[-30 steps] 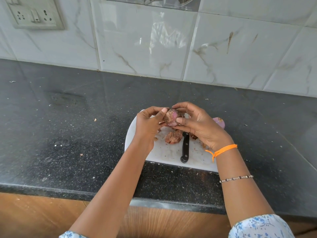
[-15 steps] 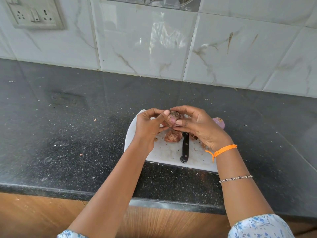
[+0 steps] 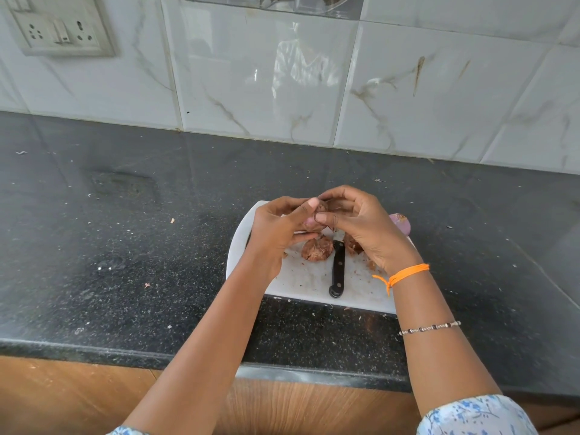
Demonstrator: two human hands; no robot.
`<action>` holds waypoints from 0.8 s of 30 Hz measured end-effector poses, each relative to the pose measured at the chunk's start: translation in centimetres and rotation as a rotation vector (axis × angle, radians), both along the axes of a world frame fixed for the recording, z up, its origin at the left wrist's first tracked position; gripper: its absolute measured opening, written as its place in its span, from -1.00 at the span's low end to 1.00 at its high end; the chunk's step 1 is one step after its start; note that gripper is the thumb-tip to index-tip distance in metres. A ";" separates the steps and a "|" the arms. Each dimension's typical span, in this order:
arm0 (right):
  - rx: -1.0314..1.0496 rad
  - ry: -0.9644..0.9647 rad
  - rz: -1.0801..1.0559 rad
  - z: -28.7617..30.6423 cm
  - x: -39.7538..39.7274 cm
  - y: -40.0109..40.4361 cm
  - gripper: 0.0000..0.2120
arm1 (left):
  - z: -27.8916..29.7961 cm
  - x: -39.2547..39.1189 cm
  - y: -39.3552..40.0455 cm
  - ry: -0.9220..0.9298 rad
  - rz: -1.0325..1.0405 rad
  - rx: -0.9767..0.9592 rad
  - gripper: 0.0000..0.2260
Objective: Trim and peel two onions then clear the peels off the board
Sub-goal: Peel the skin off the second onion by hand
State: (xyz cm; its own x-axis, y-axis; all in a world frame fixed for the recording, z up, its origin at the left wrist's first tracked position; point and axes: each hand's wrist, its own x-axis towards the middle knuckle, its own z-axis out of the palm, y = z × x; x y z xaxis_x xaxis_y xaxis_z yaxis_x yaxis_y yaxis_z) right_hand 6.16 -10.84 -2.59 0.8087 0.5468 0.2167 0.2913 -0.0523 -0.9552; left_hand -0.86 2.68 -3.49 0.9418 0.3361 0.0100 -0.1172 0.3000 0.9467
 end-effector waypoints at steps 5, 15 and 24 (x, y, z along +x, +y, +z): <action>-0.070 -0.097 0.005 -0.2 -0.2 0.5 -0.58 | -0.2 0.3 0.2 0.006 0.062 -0.006 -0.84; 0.040 -0.060 0.057 0.2 -0.1 0.0 -0.64 | -0.1 0.2 0.2 -0.001 0.007 -0.118 -0.85; 0.034 -0.029 0.032 0.1 -0.2 -0.1 -0.64 | -0.4 0.3 0.4 -0.044 -0.017 -0.083 -0.95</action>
State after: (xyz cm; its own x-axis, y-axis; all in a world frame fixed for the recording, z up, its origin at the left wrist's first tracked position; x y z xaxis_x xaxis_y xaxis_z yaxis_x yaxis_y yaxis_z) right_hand 5.93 -10.90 -2.47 0.7843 0.5640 0.2584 0.3195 -0.0101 -0.9475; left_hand -0.59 3.06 -3.91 0.9466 0.3217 0.0238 -0.1519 0.3795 0.9127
